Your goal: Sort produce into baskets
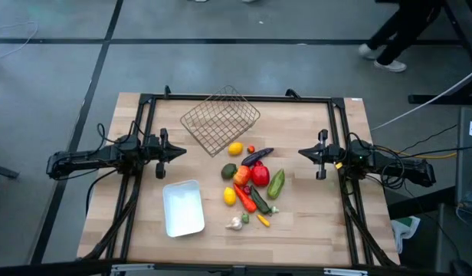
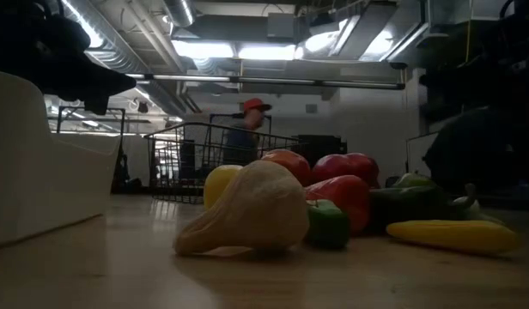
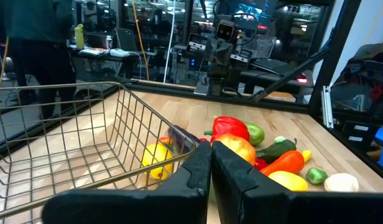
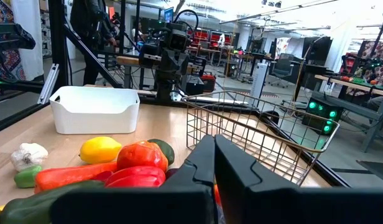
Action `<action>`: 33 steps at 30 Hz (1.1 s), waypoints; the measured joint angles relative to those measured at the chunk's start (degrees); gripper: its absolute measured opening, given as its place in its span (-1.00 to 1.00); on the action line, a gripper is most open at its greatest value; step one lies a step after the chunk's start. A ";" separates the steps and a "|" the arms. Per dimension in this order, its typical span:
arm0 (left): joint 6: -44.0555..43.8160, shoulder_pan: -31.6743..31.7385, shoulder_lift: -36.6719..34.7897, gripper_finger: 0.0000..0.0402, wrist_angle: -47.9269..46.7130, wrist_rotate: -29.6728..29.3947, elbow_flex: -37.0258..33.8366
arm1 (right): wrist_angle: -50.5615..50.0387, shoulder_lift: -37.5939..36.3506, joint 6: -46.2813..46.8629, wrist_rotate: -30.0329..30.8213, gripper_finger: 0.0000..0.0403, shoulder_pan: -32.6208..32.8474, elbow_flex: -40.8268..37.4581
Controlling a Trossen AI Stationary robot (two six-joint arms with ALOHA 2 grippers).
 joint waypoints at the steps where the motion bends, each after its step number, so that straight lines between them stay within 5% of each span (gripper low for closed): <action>1: 0.00 0.00 0.00 -0.95 0.02 0.00 -0.02 | -0.01 0.00 0.00 -0.01 -0.94 -0.01 0.00; 33: -0.79 0.00 0.00 -0.95 5.88 -0.05 -0.09 | 0.06 0.00 0.00 -0.01 -0.94 -0.01 0.00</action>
